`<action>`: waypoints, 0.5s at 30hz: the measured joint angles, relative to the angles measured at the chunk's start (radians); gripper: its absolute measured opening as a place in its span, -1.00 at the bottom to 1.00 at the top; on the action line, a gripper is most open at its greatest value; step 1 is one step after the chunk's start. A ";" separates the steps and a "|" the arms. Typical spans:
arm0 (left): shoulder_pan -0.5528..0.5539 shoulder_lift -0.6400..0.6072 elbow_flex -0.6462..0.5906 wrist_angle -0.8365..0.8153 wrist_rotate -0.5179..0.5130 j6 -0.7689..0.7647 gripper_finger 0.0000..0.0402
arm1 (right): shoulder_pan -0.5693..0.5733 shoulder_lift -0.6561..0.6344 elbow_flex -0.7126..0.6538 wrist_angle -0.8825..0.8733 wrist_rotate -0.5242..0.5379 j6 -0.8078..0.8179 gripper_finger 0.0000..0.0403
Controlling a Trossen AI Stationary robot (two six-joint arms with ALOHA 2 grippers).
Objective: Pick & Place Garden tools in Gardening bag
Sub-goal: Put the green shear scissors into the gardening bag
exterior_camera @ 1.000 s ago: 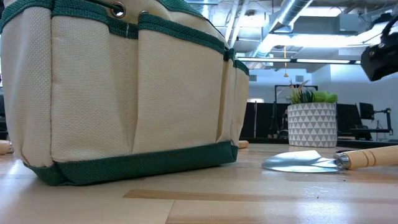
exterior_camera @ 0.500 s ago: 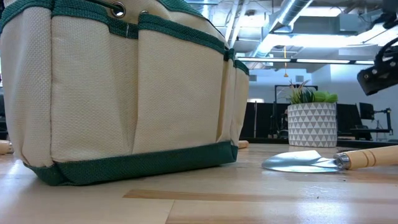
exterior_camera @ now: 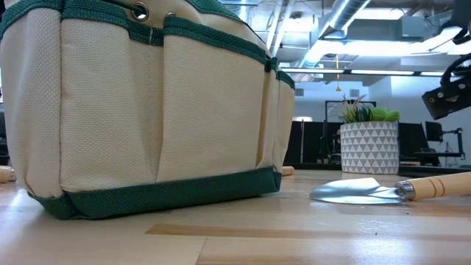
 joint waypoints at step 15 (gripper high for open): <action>0.001 0.015 -0.002 -0.001 -0.023 0.002 -0.99 | -0.012 -0.117 0.006 -0.043 -0.002 -0.007 -0.74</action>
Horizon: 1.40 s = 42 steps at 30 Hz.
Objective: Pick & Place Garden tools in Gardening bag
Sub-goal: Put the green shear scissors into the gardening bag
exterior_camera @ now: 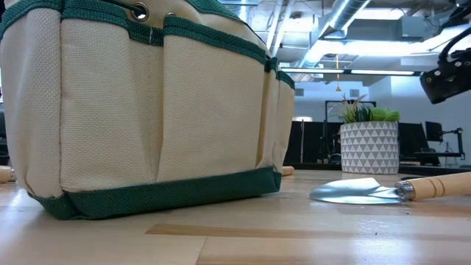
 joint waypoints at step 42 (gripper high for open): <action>0.000 0.047 0.000 0.023 -0.003 -0.001 -0.99 | 0.072 -0.001 0.013 -0.015 -0.003 -0.028 0.13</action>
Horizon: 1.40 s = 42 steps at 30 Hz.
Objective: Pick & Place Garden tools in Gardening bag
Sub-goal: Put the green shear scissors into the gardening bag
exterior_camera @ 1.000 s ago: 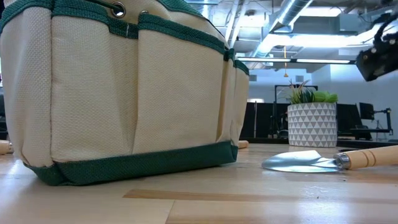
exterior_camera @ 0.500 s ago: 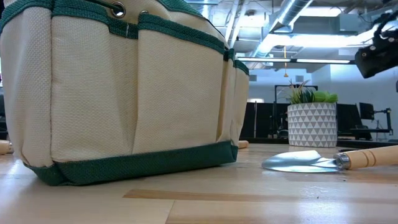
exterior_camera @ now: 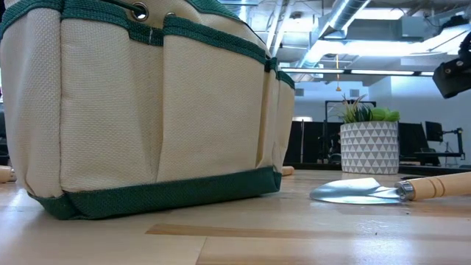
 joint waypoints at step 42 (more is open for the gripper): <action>0.000 0.000 0.001 0.035 0.000 0.000 -0.99 | -0.015 0.146 -0.009 0.125 -0.145 0.271 0.06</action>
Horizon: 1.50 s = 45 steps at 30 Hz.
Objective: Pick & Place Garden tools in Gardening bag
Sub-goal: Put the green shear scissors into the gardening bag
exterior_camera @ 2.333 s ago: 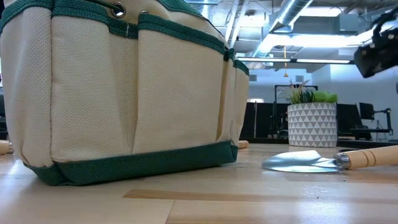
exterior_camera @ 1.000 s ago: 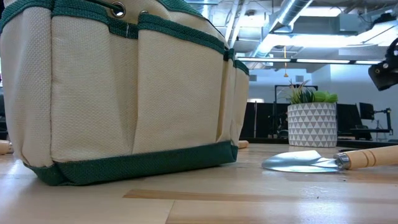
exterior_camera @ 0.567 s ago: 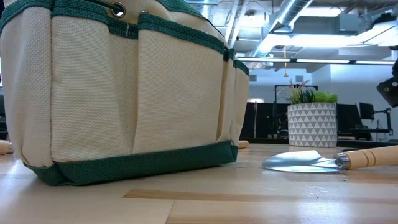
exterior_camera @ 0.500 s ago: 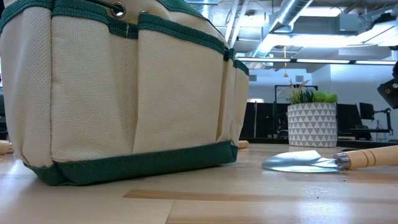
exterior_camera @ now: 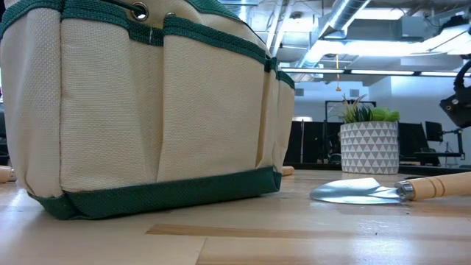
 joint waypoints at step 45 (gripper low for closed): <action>0.000 0.000 0.000 0.030 0.000 0.000 -0.99 | -0.110 0.105 0.118 -0.121 0.018 0.005 -0.75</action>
